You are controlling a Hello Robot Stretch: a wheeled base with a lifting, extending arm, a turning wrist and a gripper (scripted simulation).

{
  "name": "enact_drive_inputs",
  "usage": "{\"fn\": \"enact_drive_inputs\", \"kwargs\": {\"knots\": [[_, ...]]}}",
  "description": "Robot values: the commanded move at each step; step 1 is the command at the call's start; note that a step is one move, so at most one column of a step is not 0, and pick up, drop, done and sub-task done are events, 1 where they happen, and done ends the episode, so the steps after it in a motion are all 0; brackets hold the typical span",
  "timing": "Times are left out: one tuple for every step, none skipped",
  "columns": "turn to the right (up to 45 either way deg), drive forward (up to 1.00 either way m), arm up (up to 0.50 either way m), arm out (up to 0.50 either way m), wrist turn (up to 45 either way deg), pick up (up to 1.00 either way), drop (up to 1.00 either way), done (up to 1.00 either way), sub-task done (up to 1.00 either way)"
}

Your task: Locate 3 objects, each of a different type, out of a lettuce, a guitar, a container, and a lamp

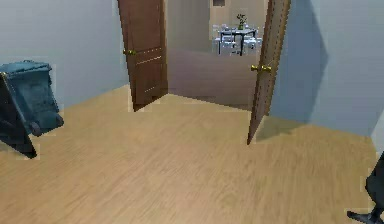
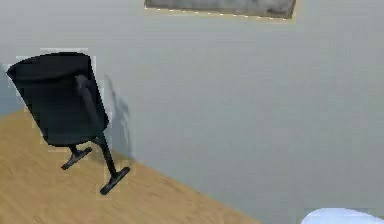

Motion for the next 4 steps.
{"fn": "enact_drive_inputs", "kwargs": {"knots": [[0.0, 1.0, 0.0, 0.0, 0.0, 0.0, 0.0, 0.0, 0.0], [-3.0, 0.0, 0.0, 0.0, 0.0, 0.0, 0.0, 0.0, 0.0], [0.0, 1.0, 0.0, 0.0, 0.0, 0.0, 0.0, 0.0, 0.0], [-3.0, 0.0, 0.0, 0.0, 0.0, 0.0, 0.0, 0.0, 0.0]]}}
